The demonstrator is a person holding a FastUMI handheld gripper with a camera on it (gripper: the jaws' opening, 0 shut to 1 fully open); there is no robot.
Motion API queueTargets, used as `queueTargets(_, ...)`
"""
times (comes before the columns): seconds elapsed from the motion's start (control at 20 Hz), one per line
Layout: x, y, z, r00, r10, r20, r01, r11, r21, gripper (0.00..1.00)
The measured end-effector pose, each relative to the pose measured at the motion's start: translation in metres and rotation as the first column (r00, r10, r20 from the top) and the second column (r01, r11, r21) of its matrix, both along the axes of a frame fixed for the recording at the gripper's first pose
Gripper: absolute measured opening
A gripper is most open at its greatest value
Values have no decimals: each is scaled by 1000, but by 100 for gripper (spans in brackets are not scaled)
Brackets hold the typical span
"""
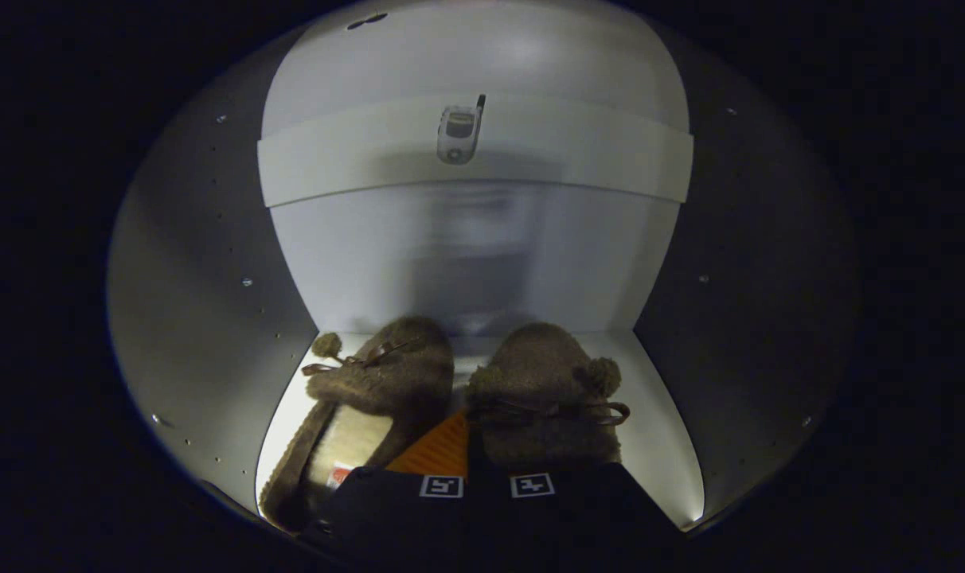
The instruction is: Open the shoe cabinet door, grab the shoes and put them into the shoe cabinet, then close the shoe cabinet door.
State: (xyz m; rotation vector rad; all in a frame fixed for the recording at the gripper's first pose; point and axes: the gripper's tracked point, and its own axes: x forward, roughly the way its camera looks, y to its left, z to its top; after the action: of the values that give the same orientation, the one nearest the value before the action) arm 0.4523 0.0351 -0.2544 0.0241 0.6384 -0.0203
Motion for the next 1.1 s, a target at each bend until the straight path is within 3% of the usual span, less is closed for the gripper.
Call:
queueTargets(0.2, 8, -2, -1, 999, -42, -17, 42, 999, 15, 7)
queueTargets(0.5, -14, -1, 1, 998, -34, -54, 35, 999, 26, 16)
queueTargets(0.75, -45, 0, 21, 1000, -5, -11, 6, 998, 57, 45)
queueTargets(0.9, -74, 1, 48, 998, 31, 52, -34, 998, 54, 84)
queueTargets(0.95, -84, -1, 60, 996, 27, 80, -32, 998, 58, 89)
queueTargets(1.1, -122, 0, 99, 981, 33, 189, -48, 996, 76, 94)
